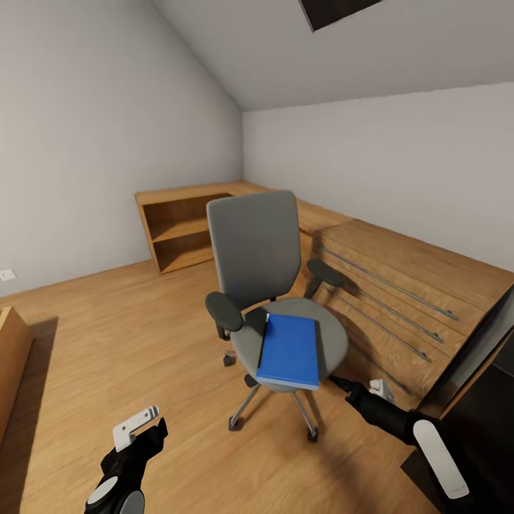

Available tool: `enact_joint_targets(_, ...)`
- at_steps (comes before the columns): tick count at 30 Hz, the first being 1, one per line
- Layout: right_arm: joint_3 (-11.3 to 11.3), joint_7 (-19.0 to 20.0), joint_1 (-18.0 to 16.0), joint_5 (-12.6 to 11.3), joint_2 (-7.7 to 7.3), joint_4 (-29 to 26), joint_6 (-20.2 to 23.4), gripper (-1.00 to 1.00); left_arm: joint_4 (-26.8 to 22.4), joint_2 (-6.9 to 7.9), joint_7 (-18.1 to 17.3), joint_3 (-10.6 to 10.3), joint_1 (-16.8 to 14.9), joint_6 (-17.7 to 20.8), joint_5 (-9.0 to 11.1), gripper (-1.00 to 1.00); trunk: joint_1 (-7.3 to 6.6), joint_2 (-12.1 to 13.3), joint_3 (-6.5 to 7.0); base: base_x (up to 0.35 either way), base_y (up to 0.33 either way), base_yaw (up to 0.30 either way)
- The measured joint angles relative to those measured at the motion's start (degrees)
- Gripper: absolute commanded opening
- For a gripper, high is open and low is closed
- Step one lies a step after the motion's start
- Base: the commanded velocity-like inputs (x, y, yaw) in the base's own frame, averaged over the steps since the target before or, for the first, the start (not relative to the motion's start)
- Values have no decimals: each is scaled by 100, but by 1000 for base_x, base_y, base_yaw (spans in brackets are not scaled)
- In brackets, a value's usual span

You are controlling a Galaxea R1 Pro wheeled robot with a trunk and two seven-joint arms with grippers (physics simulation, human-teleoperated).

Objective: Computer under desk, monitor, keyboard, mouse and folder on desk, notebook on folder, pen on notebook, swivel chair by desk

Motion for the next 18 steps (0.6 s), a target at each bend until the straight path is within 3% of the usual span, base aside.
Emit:
enact_joint_targets(1,-3,105,0,-33,-16,42,28,100,0,-2,0,0,0,0,0,100,22,-40,-18,0,0,0)
enact_joint_targets(2,-10,462,-2,-198,-83,252,196,100,0,-1,0,-4,0,0,0,100,44,-80,-36,0,0,0)
enact_joint_targets(6,-34,887,-2,-520,-191,515,493,100,-1,0,0,-9,0,0,-3,100,132,-241,-108,0,0,0)
enact_joint_targets(9,-226,918,0,-539,-203,529,514,100,-8,0,0,-9,0,0,-2,100,198,-361,-162,0,0,0)
enact_joint_targets(18,-406,919,-2,-533,-205,528,476,100,-9,-1,0,-12,0,0,-3,100,395,-722,-323,0,0,0)
